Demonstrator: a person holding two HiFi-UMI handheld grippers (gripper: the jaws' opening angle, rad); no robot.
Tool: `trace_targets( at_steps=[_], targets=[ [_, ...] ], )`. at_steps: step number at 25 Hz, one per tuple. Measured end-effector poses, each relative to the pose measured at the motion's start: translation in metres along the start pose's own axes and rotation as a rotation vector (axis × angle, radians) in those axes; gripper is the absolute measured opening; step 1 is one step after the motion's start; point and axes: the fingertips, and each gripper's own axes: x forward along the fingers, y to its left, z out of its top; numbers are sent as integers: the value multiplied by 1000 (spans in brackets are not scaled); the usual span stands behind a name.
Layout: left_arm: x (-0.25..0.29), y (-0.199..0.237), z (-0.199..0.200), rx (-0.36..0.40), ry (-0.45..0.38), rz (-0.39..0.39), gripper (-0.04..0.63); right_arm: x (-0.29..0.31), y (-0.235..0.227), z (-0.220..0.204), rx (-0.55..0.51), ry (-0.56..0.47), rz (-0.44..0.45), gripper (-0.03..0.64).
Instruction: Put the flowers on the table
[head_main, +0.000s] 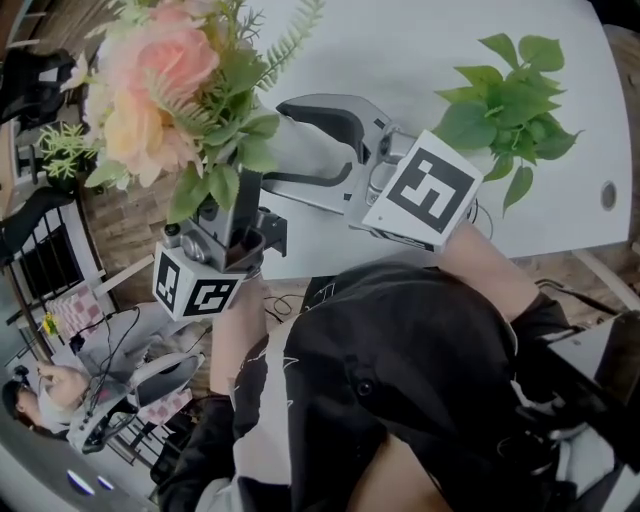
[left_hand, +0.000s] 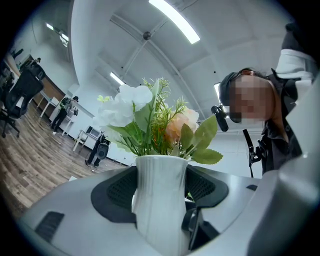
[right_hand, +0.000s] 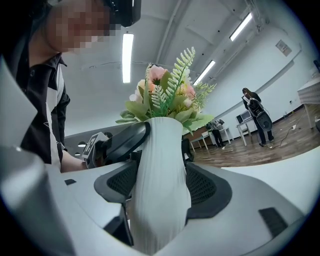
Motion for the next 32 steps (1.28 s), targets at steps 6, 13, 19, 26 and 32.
trace_targets(
  at_steps=[6, 13, 19, 26, 32],
  targets=[
    [-8, 9, -5, 46, 8, -41, 318, 12, -1, -12, -22, 28, -9, 319],
    [-10, 10, -14, 35, -3, -68, 318, 11, -2, -22, -38, 64, -32, 319],
    [-10, 15, -16, 34, -1, -72, 318, 14, -4, -25, -28, 69, -41, 319],
    [-15, 11, -20, 46, -4, -76, 318, 11, 0, -32, -26, 86, -17, 319],
    [-15, 8, -20, 39, -11, -61, 318, 7, 2, -34, 6, 99, 11, 319]
  ],
)
